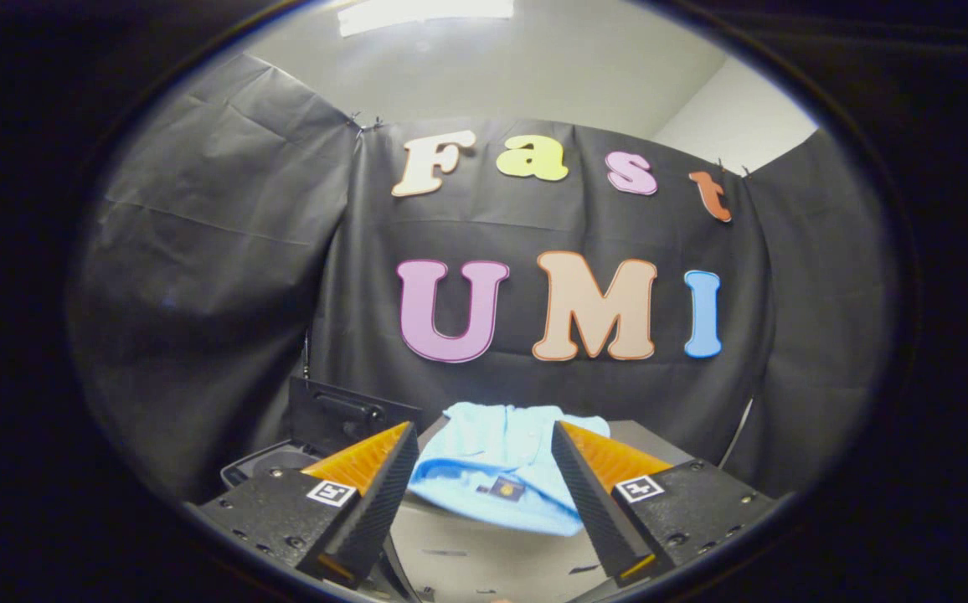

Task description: Put the clothes into the washing machine and then close the washing machine lid.

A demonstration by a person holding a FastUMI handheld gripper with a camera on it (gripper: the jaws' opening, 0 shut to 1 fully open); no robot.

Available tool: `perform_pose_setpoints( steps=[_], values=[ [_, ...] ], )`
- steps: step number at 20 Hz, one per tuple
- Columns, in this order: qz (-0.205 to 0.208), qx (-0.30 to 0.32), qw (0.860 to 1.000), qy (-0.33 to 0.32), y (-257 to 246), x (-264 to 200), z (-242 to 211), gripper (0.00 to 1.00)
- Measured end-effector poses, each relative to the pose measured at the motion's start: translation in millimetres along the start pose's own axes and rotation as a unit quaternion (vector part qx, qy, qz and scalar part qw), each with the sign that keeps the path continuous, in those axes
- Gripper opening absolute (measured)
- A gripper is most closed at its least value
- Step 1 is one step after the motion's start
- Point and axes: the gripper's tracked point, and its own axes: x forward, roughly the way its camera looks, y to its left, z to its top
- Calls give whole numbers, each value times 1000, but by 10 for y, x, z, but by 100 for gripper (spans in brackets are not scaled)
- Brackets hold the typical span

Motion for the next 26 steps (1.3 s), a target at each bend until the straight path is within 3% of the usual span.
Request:
perform_pose_setpoints(
  steps=[5, 10, 14, 18, 19, 21, 25, 26],
  values=[
    [-14, -47, 996, 73, -266, 799, -194, 97],
    [-8, -24, 982, 187, -367, 1439, -727, 98],
    [-19, -23, 970, 242, -408, 1662, -1033, 98],
    [-7, -10, 951, 308, -355, 1601, -1408, 98],
    [-7, 11, 958, 285, -336, 1663, -1329, 96],
    [5, 44, 952, 301, -267, 1566, -1383, 91],
    [-5, 42, 955, 293, -285, 1603, -1400, 63],
    [-12, 40, 954, 297, -286, 1579, -1394, 50]
  ],
)
